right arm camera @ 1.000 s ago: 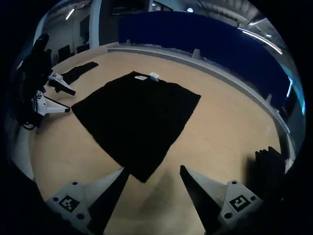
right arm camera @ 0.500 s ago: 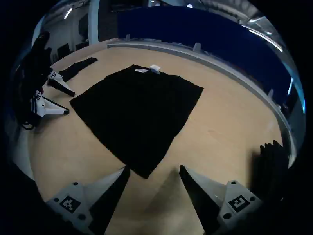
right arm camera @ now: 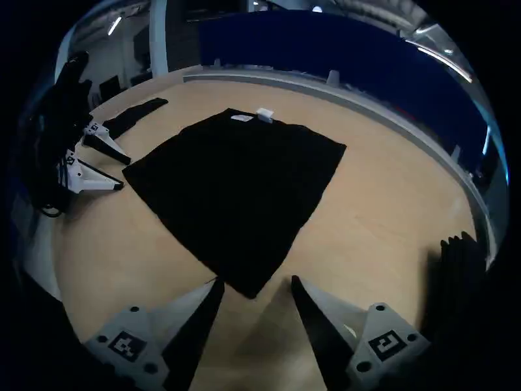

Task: Fold towel

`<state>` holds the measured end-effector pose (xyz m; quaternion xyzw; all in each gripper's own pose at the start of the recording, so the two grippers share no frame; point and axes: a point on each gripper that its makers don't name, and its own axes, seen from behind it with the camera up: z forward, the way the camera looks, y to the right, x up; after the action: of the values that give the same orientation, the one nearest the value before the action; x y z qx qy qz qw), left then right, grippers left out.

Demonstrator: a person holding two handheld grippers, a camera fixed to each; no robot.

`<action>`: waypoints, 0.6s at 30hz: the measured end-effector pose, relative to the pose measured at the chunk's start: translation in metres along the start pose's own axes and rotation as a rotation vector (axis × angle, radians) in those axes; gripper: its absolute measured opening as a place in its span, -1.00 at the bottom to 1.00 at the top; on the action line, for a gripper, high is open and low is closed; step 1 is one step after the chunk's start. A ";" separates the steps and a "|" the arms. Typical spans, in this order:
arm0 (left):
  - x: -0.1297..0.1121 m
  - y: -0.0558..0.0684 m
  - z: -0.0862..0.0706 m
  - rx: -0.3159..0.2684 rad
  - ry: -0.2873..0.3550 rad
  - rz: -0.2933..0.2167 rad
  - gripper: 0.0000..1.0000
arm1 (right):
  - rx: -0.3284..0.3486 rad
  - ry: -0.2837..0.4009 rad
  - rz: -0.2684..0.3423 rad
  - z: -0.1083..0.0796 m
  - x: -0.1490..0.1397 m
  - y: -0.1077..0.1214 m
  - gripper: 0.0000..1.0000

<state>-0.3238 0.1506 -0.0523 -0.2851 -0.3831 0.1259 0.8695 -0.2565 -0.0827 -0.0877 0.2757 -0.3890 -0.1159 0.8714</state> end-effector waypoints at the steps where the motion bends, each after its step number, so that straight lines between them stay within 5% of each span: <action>1: 0.000 0.001 0.000 -0.002 -0.002 0.002 0.48 | 0.002 0.000 0.000 0.000 0.000 -0.001 0.50; 11: 0.000 0.002 0.000 -0.001 -0.026 -0.006 0.02 | 0.016 -0.005 0.004 0.000 0.000 -0.006 0.16; 18: -0.001 0.001 0.001 0.006 -0.032 -0.008 -0.21 | 0.010 -0.004 0.025 0.002 0.002 -0.005 -0.35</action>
<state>-0.3256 0.1515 -0.0531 -0.2789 -0.3975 0.1280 0.8648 -0.2563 -0.0884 -0.0887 0.2748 -0.3948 -0.1039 0.8705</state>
